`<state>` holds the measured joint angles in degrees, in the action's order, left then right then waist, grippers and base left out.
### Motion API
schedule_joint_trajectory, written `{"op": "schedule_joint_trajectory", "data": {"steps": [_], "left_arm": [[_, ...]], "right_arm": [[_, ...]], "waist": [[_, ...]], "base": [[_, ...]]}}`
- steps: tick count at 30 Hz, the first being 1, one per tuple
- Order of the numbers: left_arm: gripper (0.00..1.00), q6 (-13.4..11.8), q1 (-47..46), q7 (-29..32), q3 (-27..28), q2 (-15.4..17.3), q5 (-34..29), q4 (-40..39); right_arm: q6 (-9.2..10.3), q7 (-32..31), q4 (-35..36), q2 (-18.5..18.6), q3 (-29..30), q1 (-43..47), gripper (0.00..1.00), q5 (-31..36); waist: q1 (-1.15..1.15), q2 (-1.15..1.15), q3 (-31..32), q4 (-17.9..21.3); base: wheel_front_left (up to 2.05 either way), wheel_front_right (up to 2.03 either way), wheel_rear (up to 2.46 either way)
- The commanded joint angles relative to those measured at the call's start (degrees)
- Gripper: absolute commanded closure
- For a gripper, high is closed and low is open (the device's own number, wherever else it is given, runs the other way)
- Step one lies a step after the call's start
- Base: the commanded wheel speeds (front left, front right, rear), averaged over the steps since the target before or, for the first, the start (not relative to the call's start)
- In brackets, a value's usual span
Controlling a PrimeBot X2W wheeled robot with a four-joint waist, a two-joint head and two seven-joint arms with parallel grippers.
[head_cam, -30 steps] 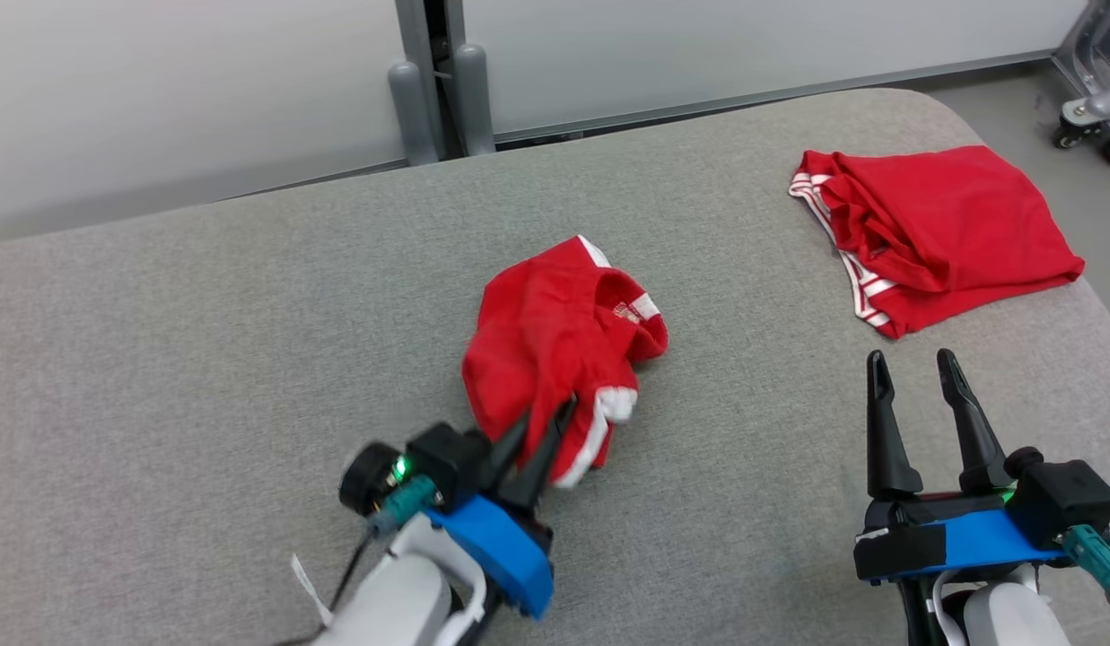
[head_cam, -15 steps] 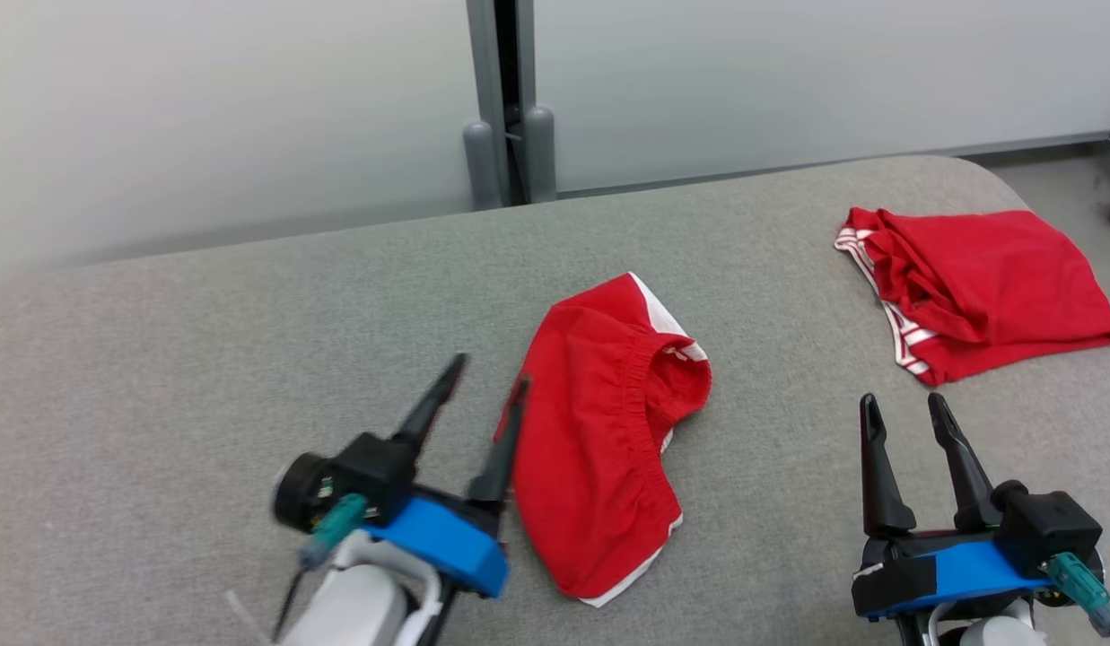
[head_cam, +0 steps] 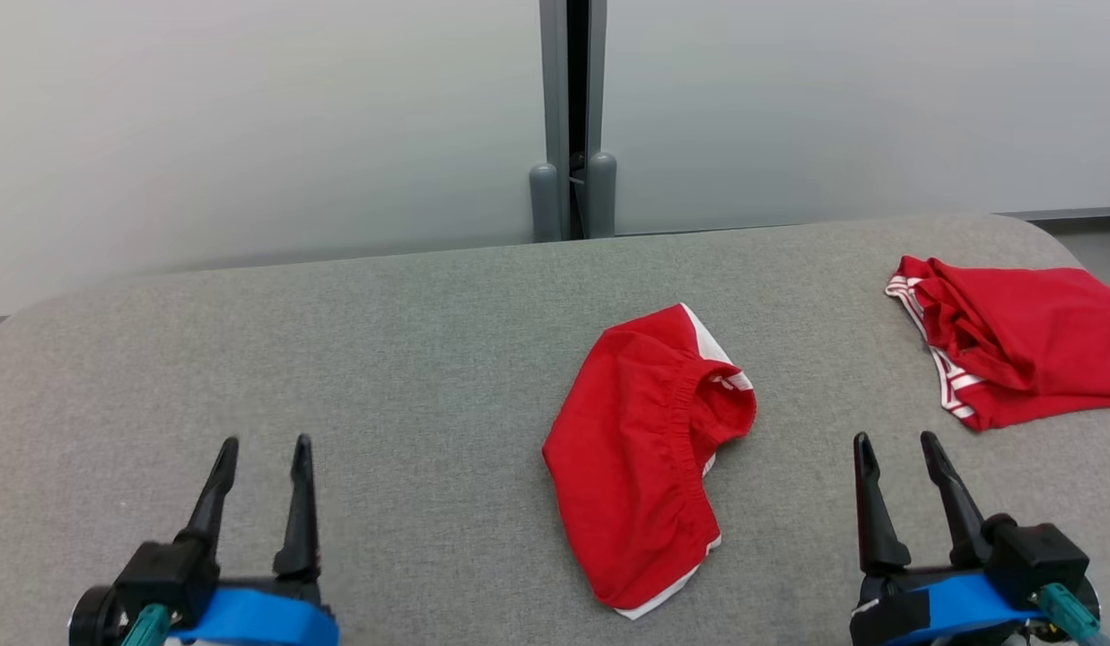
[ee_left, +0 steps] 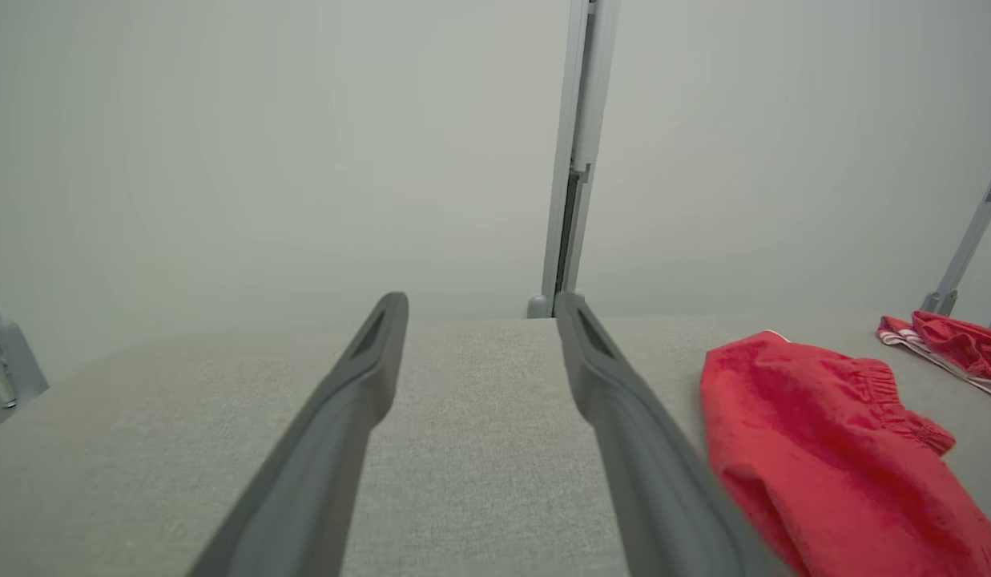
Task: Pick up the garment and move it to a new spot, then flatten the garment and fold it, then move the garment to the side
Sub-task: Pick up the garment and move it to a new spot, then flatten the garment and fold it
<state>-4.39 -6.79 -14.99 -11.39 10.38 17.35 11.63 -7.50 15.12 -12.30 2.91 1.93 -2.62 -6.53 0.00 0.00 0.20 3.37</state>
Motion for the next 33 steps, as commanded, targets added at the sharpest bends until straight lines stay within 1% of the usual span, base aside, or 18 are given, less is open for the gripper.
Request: {"op": "schedule_joint_trajectory", "data": {"steps": [1,4,7,13,18,25,33], "left_arm": [[0.00,0.49,1.74,-0.23,1.19,-0.10,-0.64,-0.25],[0.00,1.19,4.09,-0.23,3.34,-1.14,-1.75,-0.37],[0.00,2.50,5.30,-0.24,5.01,-2.11,-2.80,-0.01],[0.00,4.24,6.25,-0.24,6.88,-4.13,-5.08,0.79],[0.00,5.55,6.79,-0.24,8.50,-5.06,-6.25,1.31],[0.00,6.94,6.68,-0.24,10.17,-5.98,-7.88,1.47],[0.00,7.61,6.73,-0.24,11.05,-6.71,-8.92,1.50]], "right_arm": [[0.02,-0.01,-0.27,-0.03,-0.21,1.25,0.00,0.37],[0.02,-0.01,-0.23,-0.03,0.35,1.97,0.00,0.29],[0.02,-0.01,-0.28,-0.03,0.64,2.65,0.00,-0.02],[0.02,-0.01,-0.57,-0.02,0.15,2.98,0.00,-0.27],[0.02,0.00,-0.65,-0.02,0.11,3.25,0.00,-0.19],[0.02,0.00,-0.97,-0.03,-0.08,3.23,0.00,-0.35],[0.02,0.00,-1.15,-0.03,-1.05,2.62,0.00,-0.47]], "waist": [[0.00,0.00,0.27,-0.37],[0.00,0.00,0.58,-1.00],[0.00,0.00,0.79,-1.52],[0.00,0.00,1.15,-1.82],[0.00,0.00,1.41,-1.71],[0.00,0.00,1.55,-1.86],[0.00,0.00,1.35,-2.15]], "base": [[0.00,0.00,0.00],[0.00,0.00,0.00],[0.00,0.00,0.00],[0.00,0.00,0.00],[0.00,0.00,0.00],[0.00,0.00,0.00],[0.00,0.00,0.00]]}}
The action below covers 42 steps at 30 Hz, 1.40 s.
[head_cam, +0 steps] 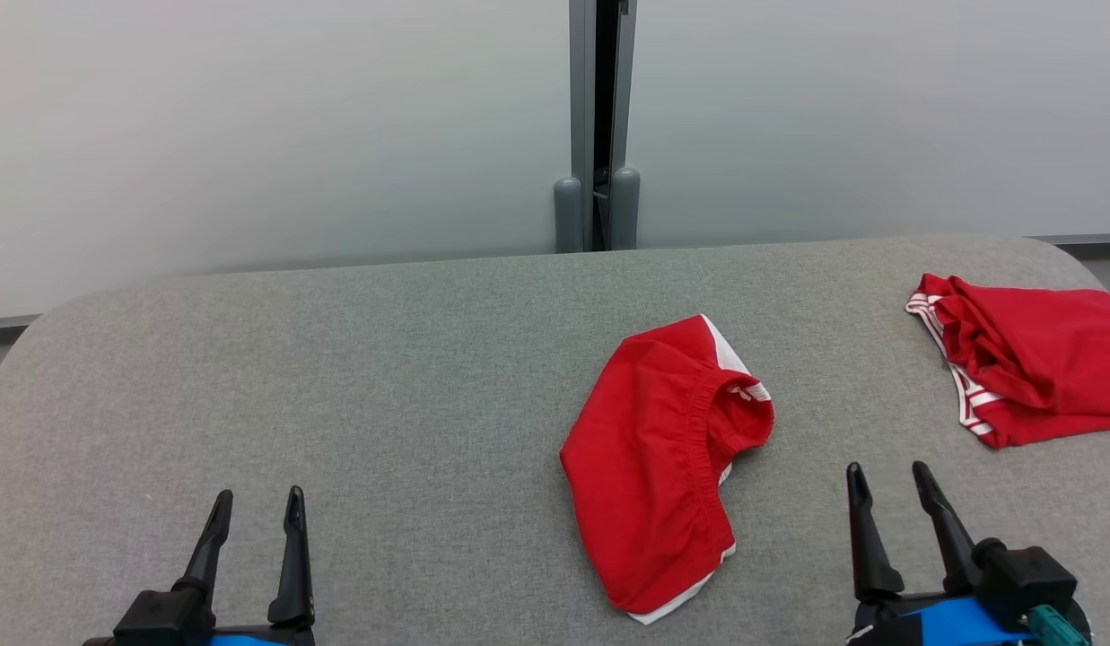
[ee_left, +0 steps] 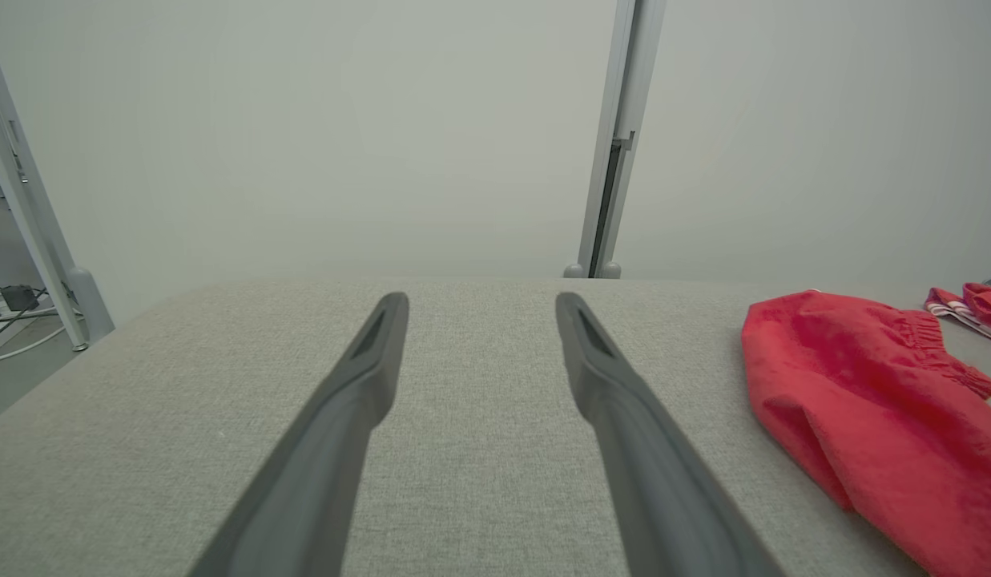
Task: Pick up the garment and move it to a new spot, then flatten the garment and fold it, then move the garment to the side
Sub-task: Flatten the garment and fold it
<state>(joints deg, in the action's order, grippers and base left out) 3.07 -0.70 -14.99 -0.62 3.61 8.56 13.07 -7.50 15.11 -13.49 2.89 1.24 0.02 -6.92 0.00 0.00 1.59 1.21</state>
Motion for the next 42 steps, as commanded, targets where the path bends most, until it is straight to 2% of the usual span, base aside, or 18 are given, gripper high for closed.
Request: {"op": "schedule_joint_trajectory", "data": {"steps": [1,7,13,24,33,34,35,36,38,42], "left_arm": [[0.00,0.24,0.68,-0.24,0.41,0.01,-0.25,0.05],[0.00,0.53,0.60,-0.24,0.51,-0.29,-0.68,-0.21],[0.00,0.92,-0.74,-0.24,-0.34,-0.49,-0.83,0.03],[0.00,1.10,-2.14,-0.24,-1.95,-0.60,-0.76,0.36],[0.00,0.39,-3.39,-0.24,-2.74,-0.61,0.17,0.09],[0.00,0.30,-3.46,-0.24,-2.80,-0.60,0.28,0.11],[0.00,0.17,-3.56,-0.24,-2.88,-0.60,0.37,0.12],[0.00,0.09,-3.67,-0.24,-2.93,-0.60,0.44,0.11],[0.00,-0.08,-3.71,-0.24,-2.90,-0.60,0.46,0.03],[0.00,-0.51,-3.59,-0.24,-2.69,-0.61,0.88,-0.29]], "right_arm": [[0.02,0.02,0.15,-0.03,-0.85,-0.31,0.00,-0.14],[0.02,0.02,-1.49,-0.03,-6.11,-1.90,0.00,-0.03],[0.02,0.02,-9.09,0.00,-11.43,-4.40,0.00,0.32],[0.02,0.01,-24.11,0.00,-11.59,-9.39,0.00,-0.49],[0.02,0.01,-32.83,0.00,-12.82,-13.70,0.00,-2.53],[0.02,0.00,-34.12,0.00,-13.35,-13.96,0.32,-3.20],[0.02,-0.03,-35.08,0.00,-13.85,-14.34,0.92,-3.89],[0.02,-0.04,-35.65,0.00,-14.23,-14.84,1.00,-4.30],[0.02,-0.03,-36.17,-0.01,-14.06,-15.55,1.00,-5.26],[0.03,0.00,-33.96,1.19,-8.77,-16.79,1.00,-5.33]], "waist": [[0.00,0.00,-0.07,0.02],[0.00,0.00,-0.38,0.00],[0.00,0.00,-1.06,-0.92],[0.00,0.00,-2.82,-3.64],[0.00,0.00,-4.60,-5.33],[0.00,0.00,-4.72,-5.39],[0.00,0.00,-4.85,-5.41],[0.00,0.00,-4.96,-5.39],[0.00,0.00,-5.11,-5.23],[0.00,0.00,-5.30,-4.44]], "base": [[0.00,0.00,0.00],[0.00,0.00,0.00],[0.00,0.00,0.00],[0.00,0.00,0.00],[0.00,0.00,0.00],[0.00,0.00,0.00],[0.00,0.00,0.00],[0.00,0.00,0.00],[0.00,0.00,0.00],[0.00,0.00,0.00]]}}
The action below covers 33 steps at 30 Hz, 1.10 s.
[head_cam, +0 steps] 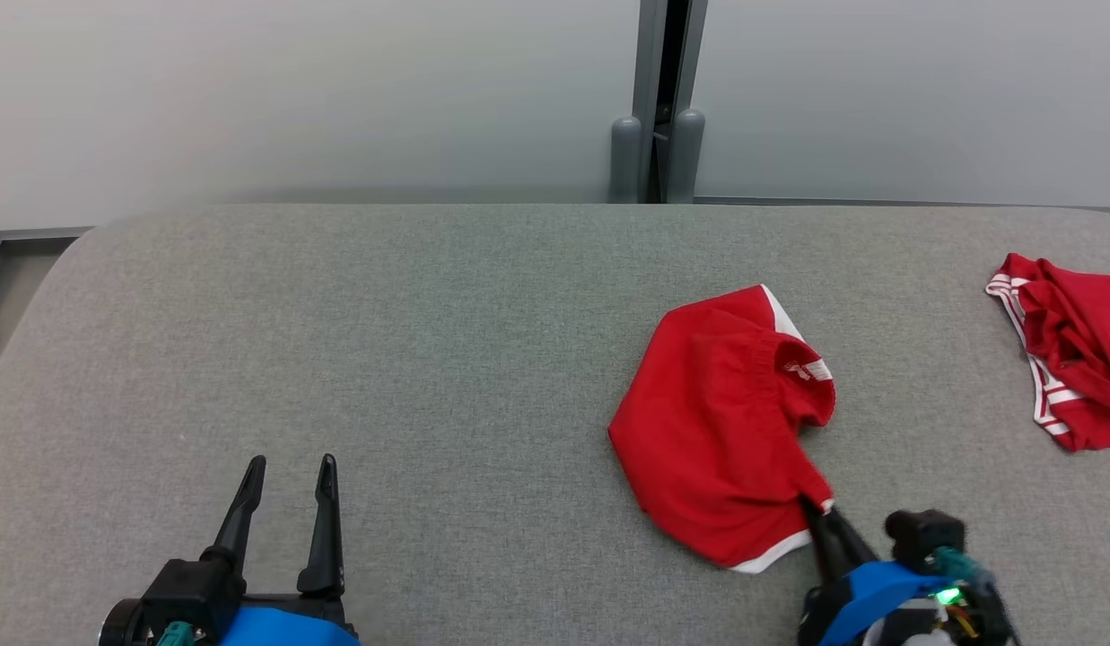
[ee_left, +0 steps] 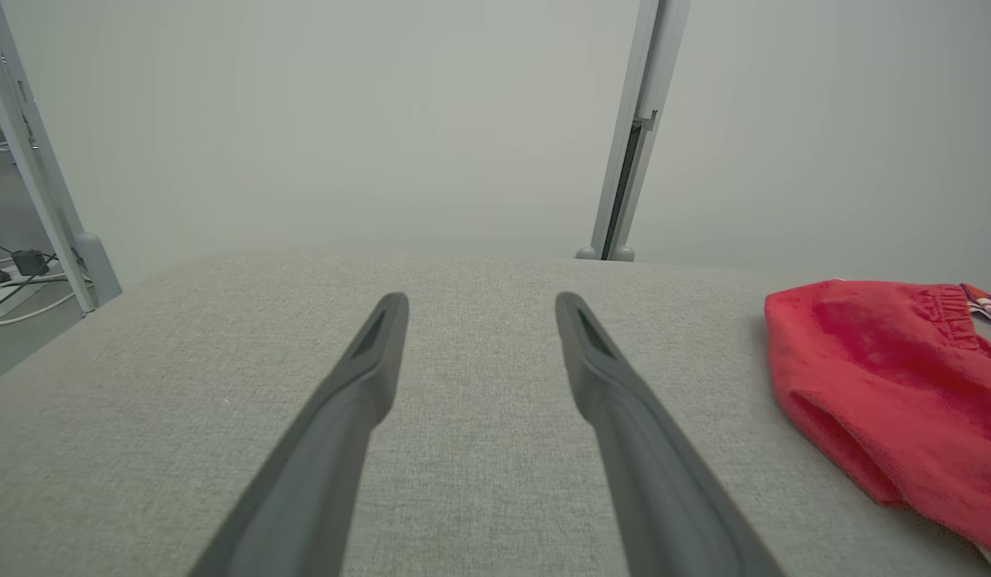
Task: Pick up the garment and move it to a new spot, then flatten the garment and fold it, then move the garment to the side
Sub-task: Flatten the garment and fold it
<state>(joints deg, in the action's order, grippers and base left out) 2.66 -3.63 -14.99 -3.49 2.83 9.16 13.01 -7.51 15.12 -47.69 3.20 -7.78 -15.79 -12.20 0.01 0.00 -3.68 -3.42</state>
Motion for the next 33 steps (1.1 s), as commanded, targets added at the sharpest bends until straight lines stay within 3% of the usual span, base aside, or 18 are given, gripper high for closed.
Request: {"op": "schedule_joint_trajectory", "data": {"steps": [1,10,16,23,33], "left_arm": [[0.00,-0.12,-0.62,-0.24,0.23,0.17,0.25,-0.29],[0.00,-0.72,0.10,-0.24,-0.48,0.19,0.89,-0.41],[0.00,-0.69,0.30,-0.24,-0.42,0.19,1.13,-0.11],[0.00,-0.22,-0.05,-0.24,-0.84,0.18,1.15,0.31],[0.00,-0.61,-1.33,-0.24,-1.56,0.18,1.86,0.20]], "right_arm": [[0.04,0.00,1.09,1.50,1.99,-1.03,1.00,0.13],[0.04,0.00,11.99,7.59,17.99,1.91,1.00,4.20],[0.04,0.00,19.77,7.49,20.74,2.35,1.00,7.09],[0.04,-0.01,25.84,3.55,9.99,-0.06,1.00,7.94],[0.04,0.00,22.27,-0.22,-18.77,-4.57,1.00,2.60]], "waist": [[-0.01,0.00,-0.03,0.43],[-0.01,0.00,0.42,2.11],[-0.01,0.00,0.87,2.79],[-0.01,0.00,1.69,2.36],[-0.01,0.00,0.68,-2.59]], "base": [[0.00,0.00,0.00],[0.00,0.00,0.00],[0.00,0.00,0.00],[0.00,0.00,0.00],[0.00,0.00,0.00]]}}
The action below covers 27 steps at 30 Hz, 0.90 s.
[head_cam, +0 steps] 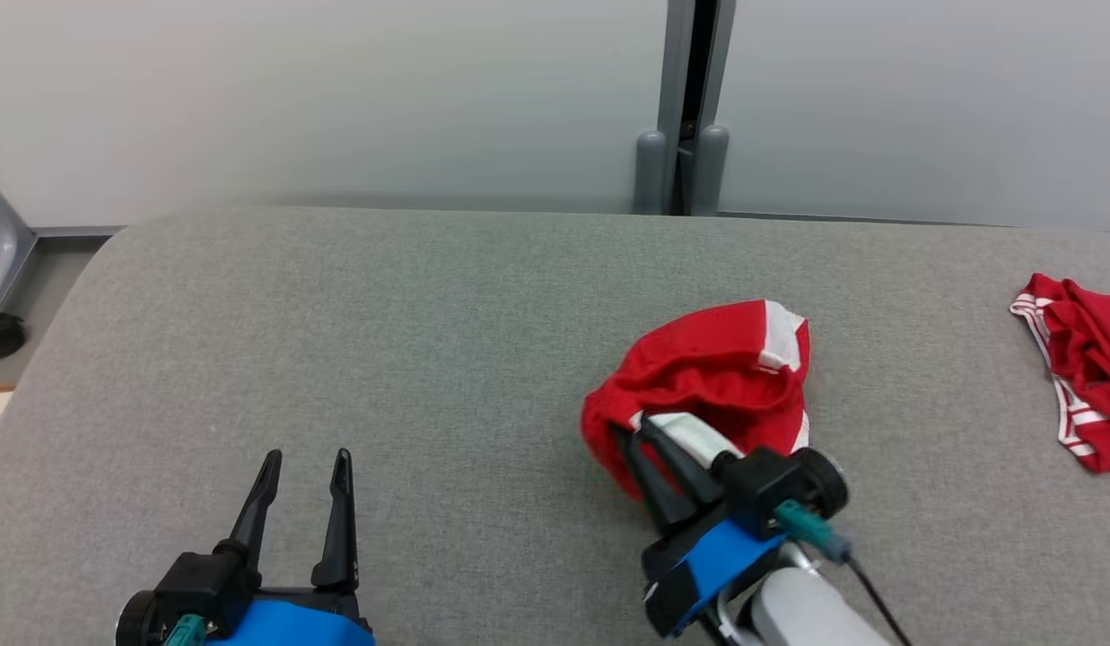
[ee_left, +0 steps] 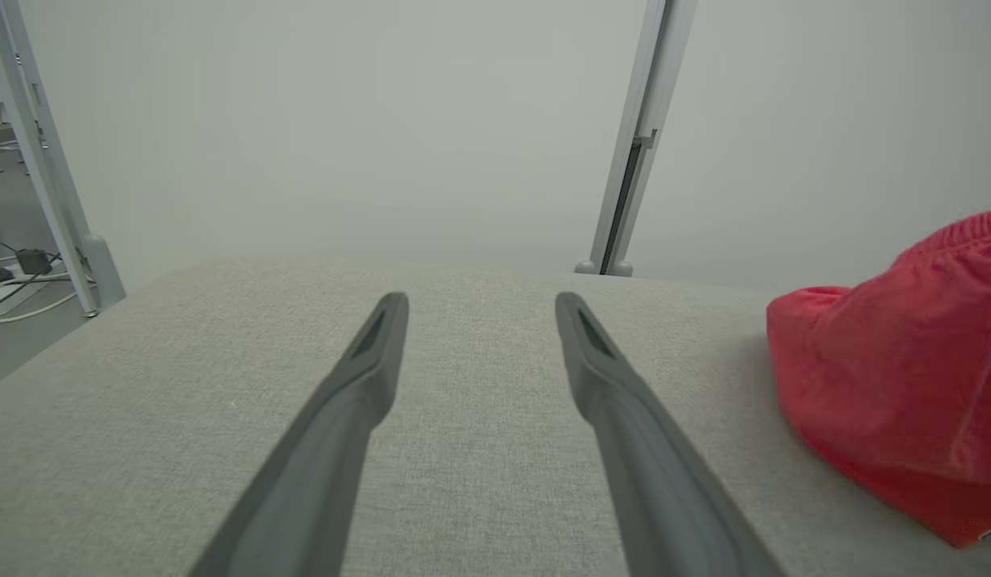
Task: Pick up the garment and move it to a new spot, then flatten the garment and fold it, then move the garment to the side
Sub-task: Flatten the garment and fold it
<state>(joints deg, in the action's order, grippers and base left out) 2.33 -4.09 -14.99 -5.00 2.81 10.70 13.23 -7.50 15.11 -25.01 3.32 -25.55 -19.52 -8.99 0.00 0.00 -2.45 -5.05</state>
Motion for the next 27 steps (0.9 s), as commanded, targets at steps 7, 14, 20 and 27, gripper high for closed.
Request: {"op": "schedule_joint_trajectory", "data": {"steps": [7,14,20,27], "left_arm": [[0.00,-0.65,-1.65,-0.24,-0.95,0.20,1.04,0.11],[0.00,-1.25,-1.89,-0.24,-1.65,0.20,1.55,0.16],[0.00,-1.72,-1.69,-0.24,-1.10,0.20,1.73,-0.03],[0.00,-1.78,-0.50,-0.24,-0.23,0.20,1.56,-0.58]], "right_arm": [[0.02,0.01,-5.48,-0.44,-17.84,-3.04,1.00,-6.68],[0.02,0.04,-10.43,-0.47,-28.81,-4.93,0.00,-11.37],[0.02,0.04,-7.82,-0.43,-22.44,-6.59,0.00,-11.85],[0.02,0.01,-3.93,2.36,-6.44,-5.28,0.00,-5.06]], "waist": [[0.00,0.00,-2.00,-3.72],[0.00,0.00,-2.39,-4.28],[0.00,0.00,-2.10,-2.82],[0.00,0.00,-1.34,-0.85]], "base": [[0.00,0.00,0.00],[0.00,0.00,0.00],[0.00,0.00,0.00],[0.00,0.00,0.00]]}}
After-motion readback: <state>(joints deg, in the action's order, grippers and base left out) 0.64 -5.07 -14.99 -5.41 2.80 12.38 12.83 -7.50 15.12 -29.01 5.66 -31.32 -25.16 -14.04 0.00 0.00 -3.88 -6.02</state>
